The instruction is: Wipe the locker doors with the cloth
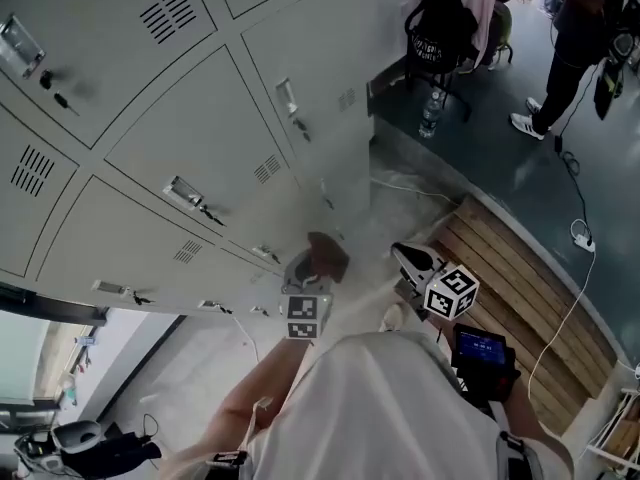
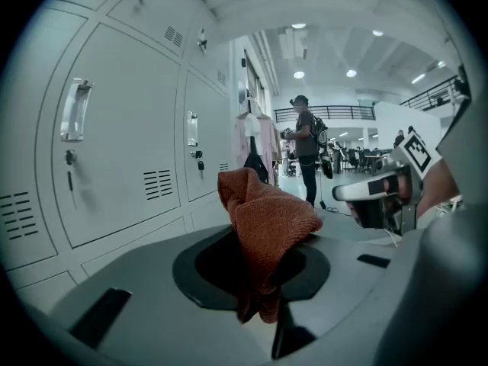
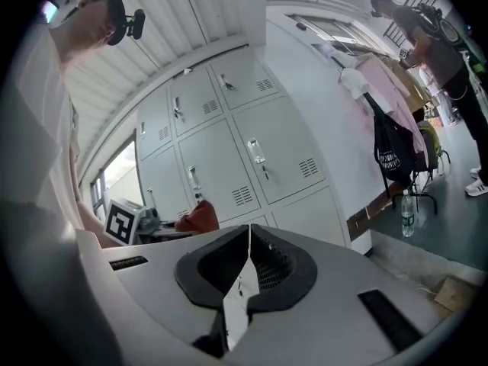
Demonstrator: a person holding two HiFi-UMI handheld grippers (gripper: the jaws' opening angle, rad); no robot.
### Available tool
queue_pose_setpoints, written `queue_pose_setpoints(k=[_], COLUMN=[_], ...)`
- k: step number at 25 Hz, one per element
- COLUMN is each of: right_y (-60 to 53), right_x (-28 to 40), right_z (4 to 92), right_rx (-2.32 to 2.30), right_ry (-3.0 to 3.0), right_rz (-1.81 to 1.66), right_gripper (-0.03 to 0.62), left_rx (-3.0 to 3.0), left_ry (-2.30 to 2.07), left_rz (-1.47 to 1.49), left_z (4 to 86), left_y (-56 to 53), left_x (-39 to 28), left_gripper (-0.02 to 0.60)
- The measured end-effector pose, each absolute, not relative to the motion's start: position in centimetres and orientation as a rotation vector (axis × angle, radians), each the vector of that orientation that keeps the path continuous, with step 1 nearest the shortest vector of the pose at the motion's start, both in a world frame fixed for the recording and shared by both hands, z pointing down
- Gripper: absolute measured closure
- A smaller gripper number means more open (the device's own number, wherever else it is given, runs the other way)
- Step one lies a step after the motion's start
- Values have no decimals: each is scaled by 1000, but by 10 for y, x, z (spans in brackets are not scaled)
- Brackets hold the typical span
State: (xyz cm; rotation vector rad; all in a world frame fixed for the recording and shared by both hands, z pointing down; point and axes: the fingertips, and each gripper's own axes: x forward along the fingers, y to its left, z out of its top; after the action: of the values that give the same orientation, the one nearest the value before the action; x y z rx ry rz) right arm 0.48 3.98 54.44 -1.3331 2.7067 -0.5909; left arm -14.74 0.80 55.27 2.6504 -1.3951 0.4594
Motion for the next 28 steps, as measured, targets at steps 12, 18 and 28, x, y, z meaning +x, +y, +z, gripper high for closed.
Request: queue_pose_setpoints(k=[12,18,28], right_y=[7,-34,-85], right_x=[12,63,97], right_z=[561,565,561], right_rx=[-1221,-1262,-1338], right_ry=[2713,2688,2653], right_rz=[-710,-734,-741], right_gripper=[574,574,574], left_rx=[2267,2214,1850], left_ry=[-1650,-1734,-1801], left_rz=[502,474,357], left_z=[583,587,617], left_y=[-46,-133,-225], left_x=[-198,-178,-195], left_gripper=[505,505,505])
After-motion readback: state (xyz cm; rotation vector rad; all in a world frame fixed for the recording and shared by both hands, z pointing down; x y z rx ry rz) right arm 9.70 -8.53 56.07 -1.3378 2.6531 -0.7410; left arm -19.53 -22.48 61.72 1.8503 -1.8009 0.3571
